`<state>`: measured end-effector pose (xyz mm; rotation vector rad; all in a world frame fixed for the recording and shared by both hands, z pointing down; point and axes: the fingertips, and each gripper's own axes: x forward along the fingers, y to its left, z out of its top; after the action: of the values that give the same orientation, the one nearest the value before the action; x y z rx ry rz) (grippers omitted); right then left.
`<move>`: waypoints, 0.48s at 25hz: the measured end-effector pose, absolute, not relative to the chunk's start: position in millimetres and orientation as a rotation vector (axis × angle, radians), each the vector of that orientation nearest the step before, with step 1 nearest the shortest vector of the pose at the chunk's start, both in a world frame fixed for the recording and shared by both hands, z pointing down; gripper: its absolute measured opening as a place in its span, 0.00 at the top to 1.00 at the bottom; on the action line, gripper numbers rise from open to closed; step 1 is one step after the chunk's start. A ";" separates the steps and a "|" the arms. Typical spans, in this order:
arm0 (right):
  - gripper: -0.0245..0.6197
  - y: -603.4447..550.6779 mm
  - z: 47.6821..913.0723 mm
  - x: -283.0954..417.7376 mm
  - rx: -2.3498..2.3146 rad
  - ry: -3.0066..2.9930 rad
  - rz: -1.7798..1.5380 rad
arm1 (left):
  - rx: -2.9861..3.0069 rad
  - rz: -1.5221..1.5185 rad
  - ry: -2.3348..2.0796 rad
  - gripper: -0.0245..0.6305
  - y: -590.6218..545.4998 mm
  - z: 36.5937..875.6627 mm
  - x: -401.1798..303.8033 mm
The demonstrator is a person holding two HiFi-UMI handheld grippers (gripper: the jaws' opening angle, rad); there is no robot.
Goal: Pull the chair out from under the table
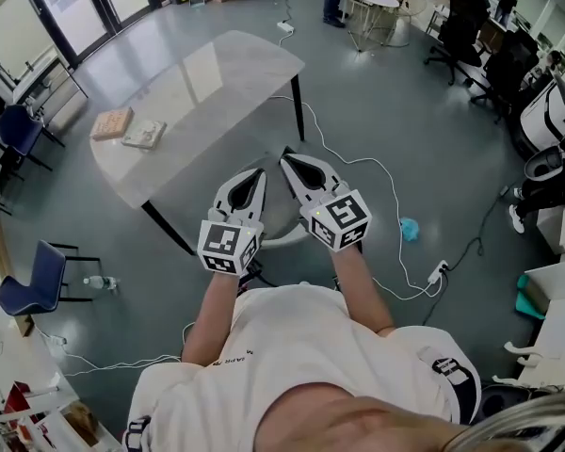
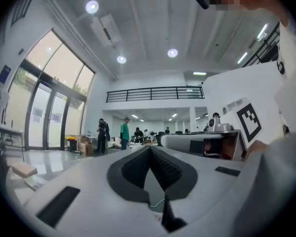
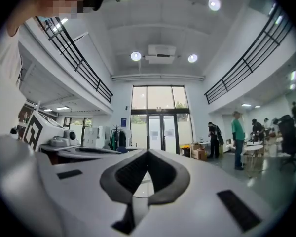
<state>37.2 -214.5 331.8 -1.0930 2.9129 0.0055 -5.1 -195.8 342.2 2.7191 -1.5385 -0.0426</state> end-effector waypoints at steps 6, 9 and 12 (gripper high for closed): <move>0.94 -202.5 320.1 30.0 -1.101 2.867 0.040 | 2.703 -0.050 -1.809 0.96 -186.9 320.7 -20.5; 0.94 -199.4 319.5 24.1 -1.095 2.861 0.056 | 2.710 -0.009 -1.886 0.96 -184.4 317.7 -22.4; 0.94 -198.3 323.8 18.0 -1.101 2.866 0.072 | 2.718 0.041 -1.903 0.96 -184.4 321.4 -22.1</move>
<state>18.0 -198.3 323.8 -1.1006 2.8662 0.0724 -22.1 -184.4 321.4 2.7176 -1.9032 0.0410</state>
